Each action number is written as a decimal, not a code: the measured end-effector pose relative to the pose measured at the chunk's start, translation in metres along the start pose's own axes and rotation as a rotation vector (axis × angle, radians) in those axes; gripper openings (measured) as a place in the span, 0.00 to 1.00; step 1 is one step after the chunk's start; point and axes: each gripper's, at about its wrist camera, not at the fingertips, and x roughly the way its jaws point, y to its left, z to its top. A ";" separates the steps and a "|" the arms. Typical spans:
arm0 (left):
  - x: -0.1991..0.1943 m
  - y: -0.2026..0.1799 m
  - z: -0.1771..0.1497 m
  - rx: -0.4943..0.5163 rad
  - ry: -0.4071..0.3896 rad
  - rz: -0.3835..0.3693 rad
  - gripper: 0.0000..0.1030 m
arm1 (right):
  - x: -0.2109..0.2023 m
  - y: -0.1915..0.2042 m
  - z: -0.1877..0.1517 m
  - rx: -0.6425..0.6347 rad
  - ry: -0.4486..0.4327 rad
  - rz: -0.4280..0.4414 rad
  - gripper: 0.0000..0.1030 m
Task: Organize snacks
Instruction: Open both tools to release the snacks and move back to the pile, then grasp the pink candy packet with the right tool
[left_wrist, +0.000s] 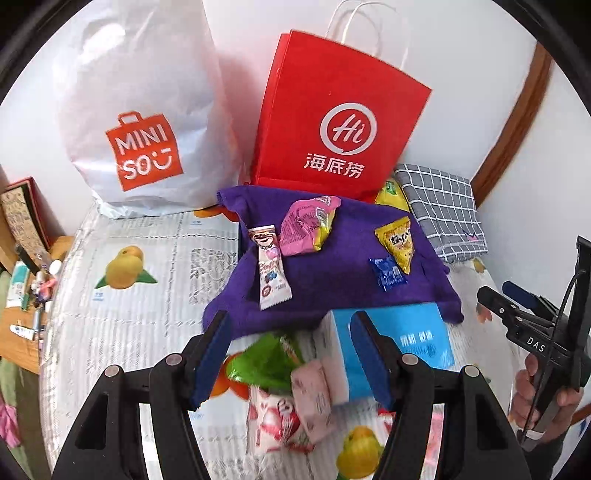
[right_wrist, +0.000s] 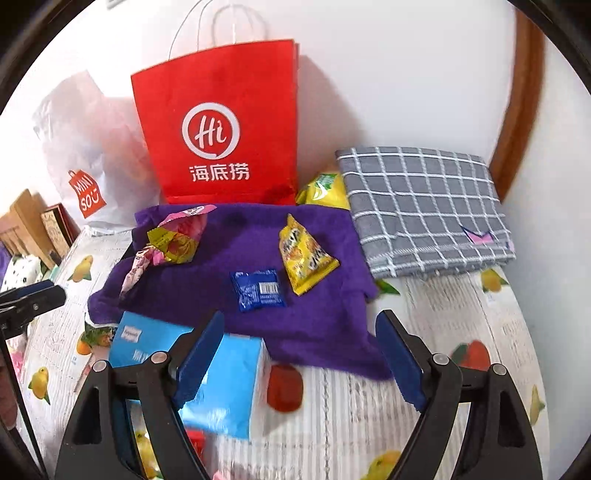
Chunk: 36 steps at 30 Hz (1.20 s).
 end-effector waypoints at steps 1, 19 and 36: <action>-0.003 -0.002 -0.002 0.011 0.000 0.013 0.62 | -0.005 -0.001 -0.005 0.004 0.002 0.008 0.81; -0.027 -0.018 -0.065 0.011 0.029 -0.010 0.62 | -0.041 0.021 -0.100 -0.023 0.109 0.104 0.77; -0.022 -0.010 -0.094 0.007 0.051 -0.021 0.62 | -0.011 0.039 -0.156 0.065 0.266 0.200 0.66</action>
